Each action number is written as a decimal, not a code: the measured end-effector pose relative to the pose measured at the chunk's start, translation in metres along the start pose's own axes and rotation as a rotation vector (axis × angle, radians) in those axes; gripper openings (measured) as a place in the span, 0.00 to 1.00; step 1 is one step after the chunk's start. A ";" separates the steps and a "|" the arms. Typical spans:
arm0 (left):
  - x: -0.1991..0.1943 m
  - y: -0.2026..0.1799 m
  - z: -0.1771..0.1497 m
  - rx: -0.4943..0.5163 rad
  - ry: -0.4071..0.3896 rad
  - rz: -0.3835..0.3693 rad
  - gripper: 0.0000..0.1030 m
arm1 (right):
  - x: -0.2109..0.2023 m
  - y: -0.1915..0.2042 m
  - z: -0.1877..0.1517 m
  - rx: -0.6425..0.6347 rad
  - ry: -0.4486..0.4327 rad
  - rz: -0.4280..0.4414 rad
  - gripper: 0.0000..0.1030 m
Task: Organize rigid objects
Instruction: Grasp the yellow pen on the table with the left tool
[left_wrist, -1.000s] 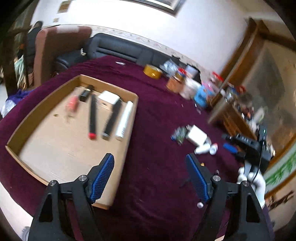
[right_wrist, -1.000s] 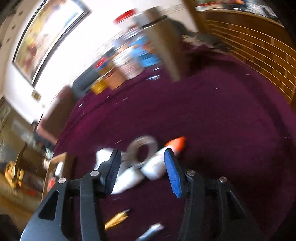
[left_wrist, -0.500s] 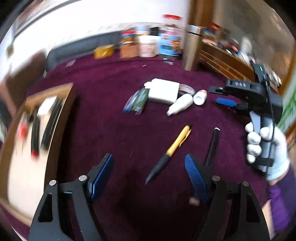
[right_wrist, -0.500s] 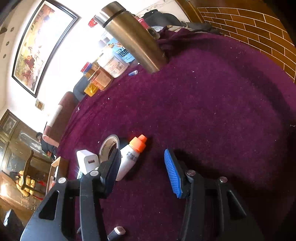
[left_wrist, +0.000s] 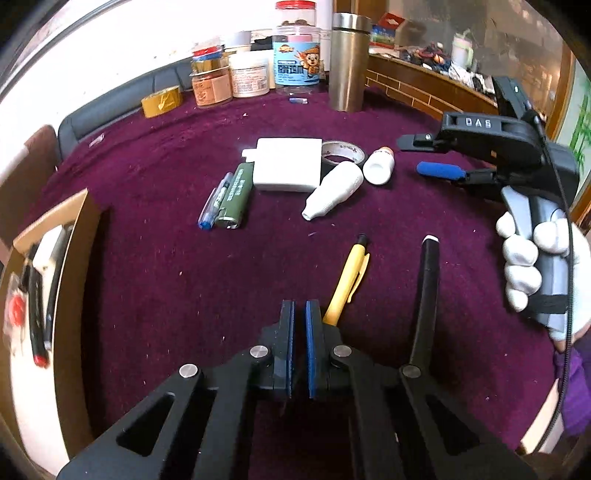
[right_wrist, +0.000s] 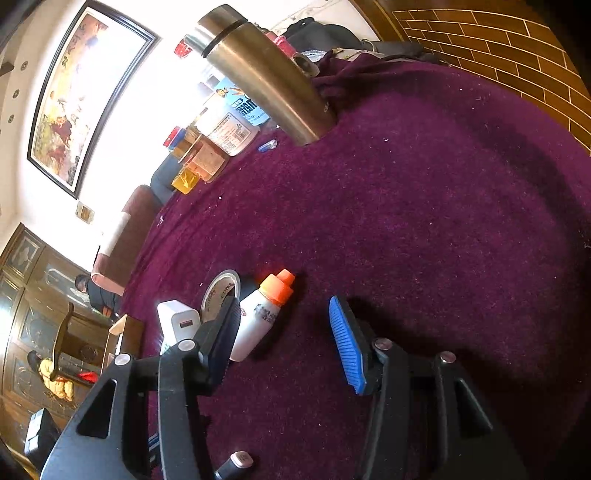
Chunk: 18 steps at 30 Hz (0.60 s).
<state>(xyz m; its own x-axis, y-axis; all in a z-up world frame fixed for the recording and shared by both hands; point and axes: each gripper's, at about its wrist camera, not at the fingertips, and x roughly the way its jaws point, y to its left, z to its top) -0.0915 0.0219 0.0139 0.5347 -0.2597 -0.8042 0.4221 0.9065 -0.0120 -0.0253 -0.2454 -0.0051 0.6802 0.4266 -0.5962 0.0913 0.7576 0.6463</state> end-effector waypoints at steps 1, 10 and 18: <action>0.000 0.002 0.000 -0.012 0.003 -0.014 0.05 | 0.000 0.000 0.000 -0.001 -0.001 0.000 0.47; -0.001 -0.007 0.009 0.002 -0.023 -0.048 0.31 | -0.001 0.001 0.000 -0.009 -0.003 -0.001 0.49; 0.001 -0.022 0.008 0.069 -0.021 -0.018 0.37 | -0.001 0.002 0.001 -0.019 -0.004 -0.005 0.51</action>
<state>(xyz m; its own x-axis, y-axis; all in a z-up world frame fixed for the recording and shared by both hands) -0.0941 -0.0015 0.0183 0.5414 -0.2837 -0.7914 0.4811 0.8765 0.0149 -0.0251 -0.2451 -0.0031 0.6827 0.4210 -0.5972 0.0807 0.7689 0.6343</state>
